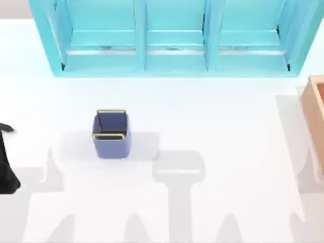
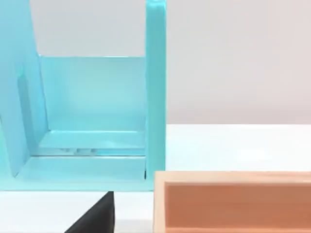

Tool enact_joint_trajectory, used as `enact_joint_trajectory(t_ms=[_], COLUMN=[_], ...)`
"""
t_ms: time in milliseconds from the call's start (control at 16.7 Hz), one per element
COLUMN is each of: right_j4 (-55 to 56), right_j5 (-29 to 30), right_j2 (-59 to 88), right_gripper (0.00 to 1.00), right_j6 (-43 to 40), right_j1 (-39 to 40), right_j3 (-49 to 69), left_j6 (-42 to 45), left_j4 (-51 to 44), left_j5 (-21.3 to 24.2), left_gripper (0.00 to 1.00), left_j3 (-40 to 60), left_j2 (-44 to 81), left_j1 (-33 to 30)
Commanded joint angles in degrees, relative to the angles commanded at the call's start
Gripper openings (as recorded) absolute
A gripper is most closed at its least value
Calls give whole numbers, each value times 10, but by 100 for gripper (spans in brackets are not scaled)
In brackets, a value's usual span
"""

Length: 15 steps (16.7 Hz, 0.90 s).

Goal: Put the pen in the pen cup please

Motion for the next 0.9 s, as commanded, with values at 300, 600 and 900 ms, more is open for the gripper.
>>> enact_joint_trajectory(t_ms=[300,600,900], right_j4=[0,0,0], right_j5=[0,0,0], right_j2=[0,0,0], right_gripper=[100,100,100], right_j6=[0,0,0], right_j1=[0,0,0], right_j3=[0,0,0], left_j6=[-22,-115,-245], left_j4=[7,31,54], left_j5=[19,101,213], left_gripper=[100,100,100], left_j3=[19,92,182], left_j2=[36,214,489], left_j1=[16,80,168])
